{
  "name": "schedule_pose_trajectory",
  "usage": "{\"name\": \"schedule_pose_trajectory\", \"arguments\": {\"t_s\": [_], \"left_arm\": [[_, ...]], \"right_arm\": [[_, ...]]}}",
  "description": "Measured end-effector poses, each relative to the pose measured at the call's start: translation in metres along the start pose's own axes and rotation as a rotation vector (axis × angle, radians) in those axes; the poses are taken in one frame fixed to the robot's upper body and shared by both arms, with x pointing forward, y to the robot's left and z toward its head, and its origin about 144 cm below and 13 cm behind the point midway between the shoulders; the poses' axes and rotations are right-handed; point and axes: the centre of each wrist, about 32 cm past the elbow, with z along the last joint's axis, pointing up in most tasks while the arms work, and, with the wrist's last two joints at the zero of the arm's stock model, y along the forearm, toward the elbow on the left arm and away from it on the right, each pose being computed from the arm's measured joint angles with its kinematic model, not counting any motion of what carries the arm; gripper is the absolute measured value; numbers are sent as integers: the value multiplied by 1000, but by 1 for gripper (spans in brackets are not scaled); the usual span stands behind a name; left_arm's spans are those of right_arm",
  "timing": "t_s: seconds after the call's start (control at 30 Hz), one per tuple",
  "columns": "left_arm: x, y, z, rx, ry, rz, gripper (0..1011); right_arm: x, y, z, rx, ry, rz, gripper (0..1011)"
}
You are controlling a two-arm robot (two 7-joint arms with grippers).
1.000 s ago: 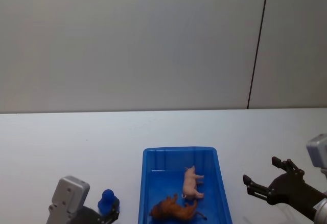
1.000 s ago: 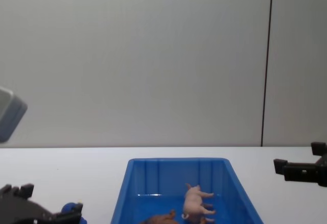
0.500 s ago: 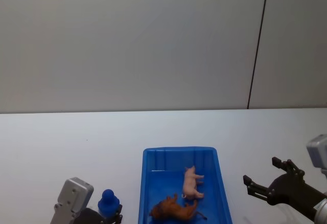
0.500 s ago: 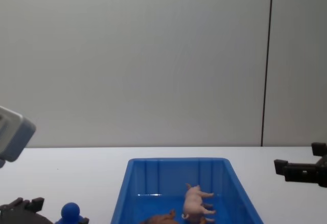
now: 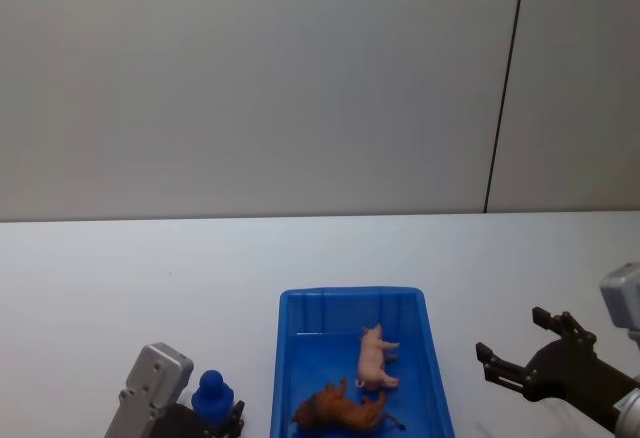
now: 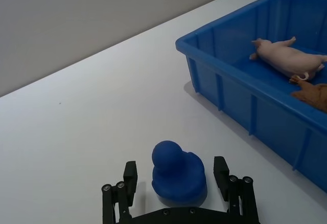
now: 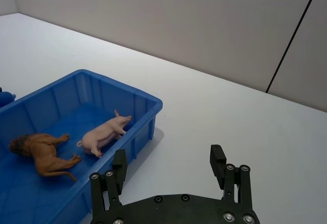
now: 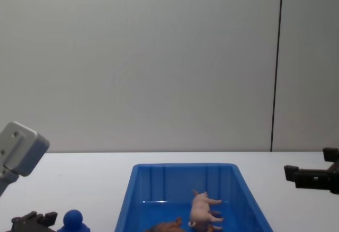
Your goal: Pick up the two dolls from the table and place them into the box.
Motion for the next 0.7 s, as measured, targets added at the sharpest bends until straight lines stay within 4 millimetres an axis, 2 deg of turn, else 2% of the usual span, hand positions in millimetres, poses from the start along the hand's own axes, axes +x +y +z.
{"name": "schedule_pose_trajectory", "arguments": {"t_s": [0.2, 0.47, 0.7], "left_arm": [[4, -4, -2, 7, -5, -4, 838], [9, -7, -3, 8, -10, -5, 570], [14, -7, 0, -1, -17, 0, 503]], "right_arm": [[0, 0, 0, 0, 0, 0, 1001], [0, 0, 0, 0, 0, 0, 1001], [0, 0, 0, 0, 0, 0, 1001]]}}
